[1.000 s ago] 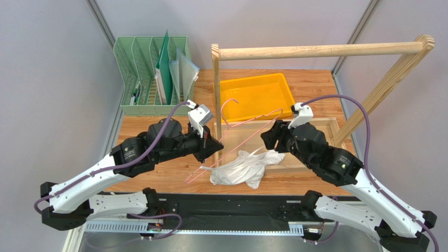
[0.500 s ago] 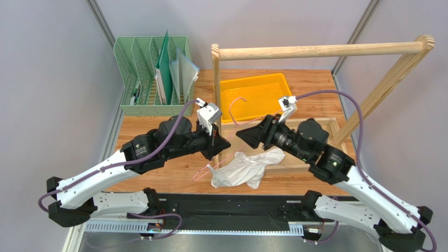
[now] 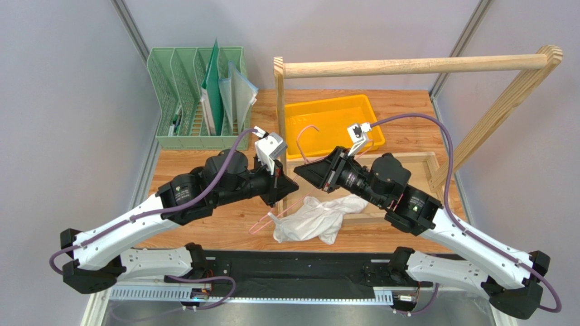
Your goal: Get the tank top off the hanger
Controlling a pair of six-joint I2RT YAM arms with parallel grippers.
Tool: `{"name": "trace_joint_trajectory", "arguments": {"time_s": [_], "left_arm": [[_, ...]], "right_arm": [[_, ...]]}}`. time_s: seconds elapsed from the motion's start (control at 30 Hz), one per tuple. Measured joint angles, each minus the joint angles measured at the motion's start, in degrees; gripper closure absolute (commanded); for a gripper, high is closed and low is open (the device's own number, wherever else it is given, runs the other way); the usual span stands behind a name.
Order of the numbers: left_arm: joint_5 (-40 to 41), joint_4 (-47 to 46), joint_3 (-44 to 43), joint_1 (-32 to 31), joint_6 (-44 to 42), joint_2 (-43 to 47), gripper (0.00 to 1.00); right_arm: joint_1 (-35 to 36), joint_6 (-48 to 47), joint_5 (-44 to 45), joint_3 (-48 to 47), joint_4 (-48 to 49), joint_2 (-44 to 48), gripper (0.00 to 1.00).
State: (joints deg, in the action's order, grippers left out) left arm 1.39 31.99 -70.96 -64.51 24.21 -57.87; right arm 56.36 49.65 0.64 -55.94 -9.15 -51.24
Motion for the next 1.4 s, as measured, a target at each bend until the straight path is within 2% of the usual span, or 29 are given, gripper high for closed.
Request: {"name": "trace_joint_trajectory", "arguments": {"time_s": [0.07,0.17,0.2,0.27,0.3,0.4,0.57,0.67,0.8,1.03,1.2,1.4], "left_arm": [[0.1,0.1,0.0,0.0,0.0,0.0,1.0],[0.2,0.1,0.0,0.0,0.2,0.0,0.98],[0.2,0.1,0.0,0.0,0.2,0.0,0.86],[0.1,0.3,0.0,0.0,0.1,0.0,0.77],[0.1,0.3,0.1,0.0,0.0,0.2,0.69],[0.0,0.3,1.2,0.0,0.0,2.3,0.59],[0.0,1.0,3.5,0.0,-0.2,8.7,0.5],[-0.1,2.3,5.0,0.0,-0.7,13.1,0.49],[-0.8,4.5,8.4,0.0,-2.1,19.6,0.53],[-3.0,5.3,14.4,0.0,-4.8,29.7,0.53],[-7.7,-0.5,21.6,0.0,-5.5,29.8,0.57],[-11.9,-9.5,25.7,0.0,-5.4,24.8,0.48]], "right_arm": [[0.2,1.4,0.4,0.9,1.5,0.2,1.0],[0.3,4.0,1.1,2.8,3.8,1.0,1.0],[0.3,4.7,1.3,3.4,4.3,1.2,1.0],[0.3,6.0,1.6,4.2,5.0,1.7,1.0],[0.4,6.5,2.1,4.6,5.0,2.0,1.0],[0.3,7.4,4.0,5.4,4.9,2.9,1.0],[0.3,7.7,5.9,5.4,3.9,4.7,1.0],[0.3,7.3,6.2,5.3,2.6,5.5,1.0],[0.3,5.6,6.2,5.2,-0.2,7.3,1.0],[0.2,2.2,5.3,4.4,-5.2,14.6,1.0],[0.2,1.3,4.0,2.5,-5.9,17.6,1.0],[0.2,1.3,2.2,1.8,-6.9,18.0,1.0]]}}
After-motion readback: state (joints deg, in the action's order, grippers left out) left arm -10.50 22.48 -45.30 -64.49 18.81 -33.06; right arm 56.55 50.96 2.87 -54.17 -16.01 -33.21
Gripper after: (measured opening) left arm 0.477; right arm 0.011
